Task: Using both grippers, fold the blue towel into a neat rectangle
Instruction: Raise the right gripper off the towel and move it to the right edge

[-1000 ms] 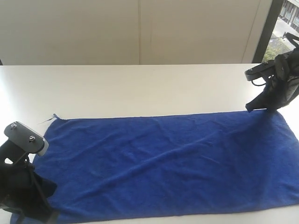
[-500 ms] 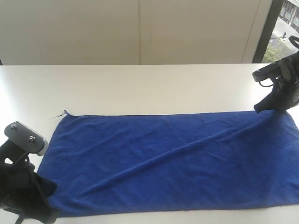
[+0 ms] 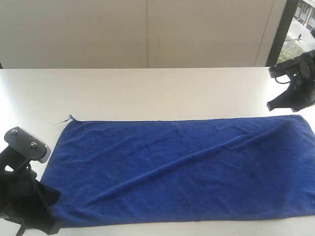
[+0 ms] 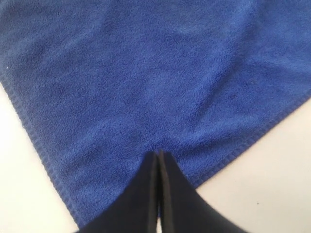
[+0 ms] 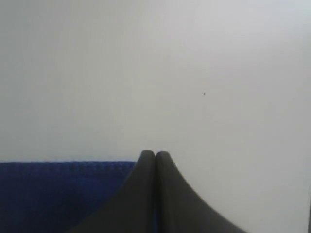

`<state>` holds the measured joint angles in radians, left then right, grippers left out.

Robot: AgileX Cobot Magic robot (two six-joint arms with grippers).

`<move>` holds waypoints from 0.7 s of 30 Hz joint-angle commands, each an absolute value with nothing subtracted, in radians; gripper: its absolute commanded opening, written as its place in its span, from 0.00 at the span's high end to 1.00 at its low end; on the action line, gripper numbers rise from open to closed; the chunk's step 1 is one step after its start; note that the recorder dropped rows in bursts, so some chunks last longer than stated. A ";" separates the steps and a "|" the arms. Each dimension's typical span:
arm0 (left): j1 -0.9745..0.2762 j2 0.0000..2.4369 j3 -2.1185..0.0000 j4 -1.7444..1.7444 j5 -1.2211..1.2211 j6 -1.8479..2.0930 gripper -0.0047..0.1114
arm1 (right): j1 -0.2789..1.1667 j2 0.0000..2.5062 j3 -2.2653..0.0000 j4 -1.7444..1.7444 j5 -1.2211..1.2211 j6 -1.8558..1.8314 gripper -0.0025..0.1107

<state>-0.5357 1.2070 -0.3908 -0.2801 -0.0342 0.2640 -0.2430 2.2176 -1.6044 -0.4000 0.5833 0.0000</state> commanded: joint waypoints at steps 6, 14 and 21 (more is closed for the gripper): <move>-0.540 1.199 -0.387 -0.284 -0.036 0.257 0.96 | -0.199 2.063 -1.603 -0.242 0.616 -0.080 0.98; -0.540 1.199 -0.387 -0.284 -0.036 0.179 0.96 | -0.186 1.993 -1.537 -0.069 0.687 -0.169 0.98; -0.540 1.199 -0.387 -0.284 -0.096 0.017 0.96 | -0.182 1.855 -1.303 -0.021 0.645 -0.180 0.98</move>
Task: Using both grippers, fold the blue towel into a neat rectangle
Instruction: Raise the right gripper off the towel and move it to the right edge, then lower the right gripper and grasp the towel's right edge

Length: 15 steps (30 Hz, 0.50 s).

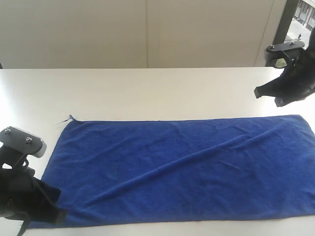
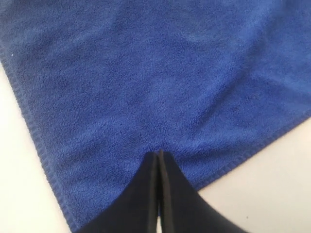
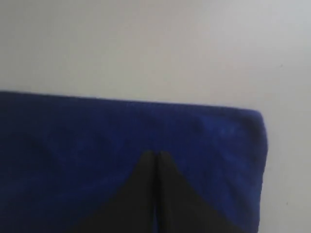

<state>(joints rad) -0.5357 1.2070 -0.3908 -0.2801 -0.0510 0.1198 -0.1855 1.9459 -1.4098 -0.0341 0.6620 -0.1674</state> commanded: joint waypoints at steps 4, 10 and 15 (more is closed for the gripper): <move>-0.540 1.199 -0.387 -0.284 -0.175 0.012 0.96 | -0.182 1.744 -1.182 -0.019 0.630 -0.180 0.98; -0.540 1.199 -0.387 -0.284 -0.209 -0.012 0.96 | -0.182 1.587 -1.025 -0.019 0.639 -0.148 0.98; -0.540 1.199 -0.387 -0.284 -0.148 -0.012 0.96 | -0.182 1.560 -0.950 -0.021 0.622 -0.057 0.98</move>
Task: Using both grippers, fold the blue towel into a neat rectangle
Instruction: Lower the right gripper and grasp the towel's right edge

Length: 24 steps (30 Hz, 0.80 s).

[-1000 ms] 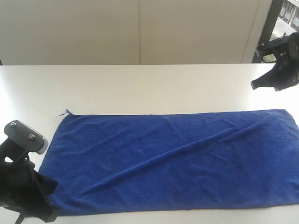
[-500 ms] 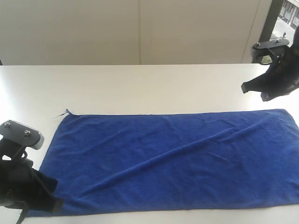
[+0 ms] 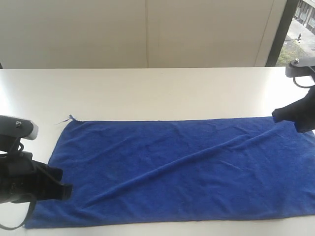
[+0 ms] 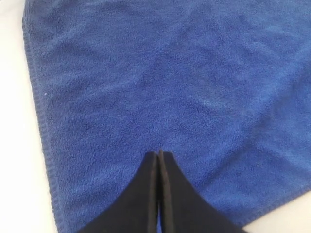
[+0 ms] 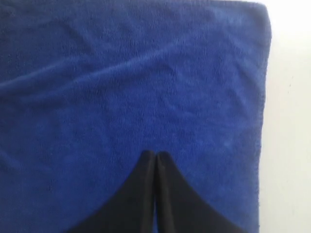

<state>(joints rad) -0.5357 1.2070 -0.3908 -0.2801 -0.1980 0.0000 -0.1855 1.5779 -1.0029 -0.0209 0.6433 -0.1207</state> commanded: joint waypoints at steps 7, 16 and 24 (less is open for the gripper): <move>-0.540 1.199 -0.385 -0.282 -0.024 0.000 0.96 | -0.244 1.602 -0.934 -0.060 0.601 -0.039 0.86; -0.540 1.199 -0.384 -0.277 0.000 0.000 0.96 | -0.424 1.733 -1.028 0.045 0.641 -0.195 0.56; -0.540 1.199 -0.385 -0.277 0.000 0.008 0.96 | -0.441 1.885 -1.123 0.051 0.616 -0.245 0.56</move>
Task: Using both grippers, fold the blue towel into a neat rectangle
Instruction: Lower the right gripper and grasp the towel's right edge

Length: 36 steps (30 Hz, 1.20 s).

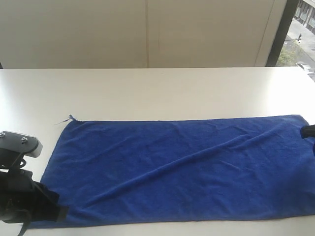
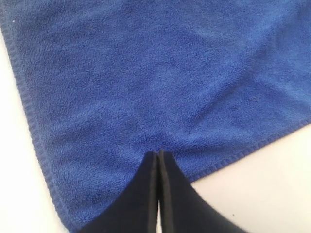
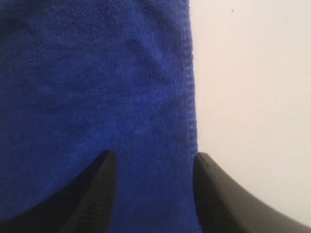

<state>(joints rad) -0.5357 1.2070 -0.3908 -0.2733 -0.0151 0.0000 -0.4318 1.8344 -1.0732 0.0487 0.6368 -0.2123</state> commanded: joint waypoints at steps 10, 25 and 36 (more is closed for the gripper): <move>-0.540 1.199 -0.385 -0.277 -0.032 0.031 0.96 | -0.441 1.998 -1.262 0.023 0.696 -0.263 0.56; -0.540 1.199 -0.385 -0.277 -0.034 0.031 0.96 | -0.459 2.008 -1.267 0.021 0.751 -0.263 0.56; -0.540 1.199 -0.385 -0.277 -0.034 0.031 0.96 | -0.459 2.026 -1.267 0.037 0.783 -0.273 0.56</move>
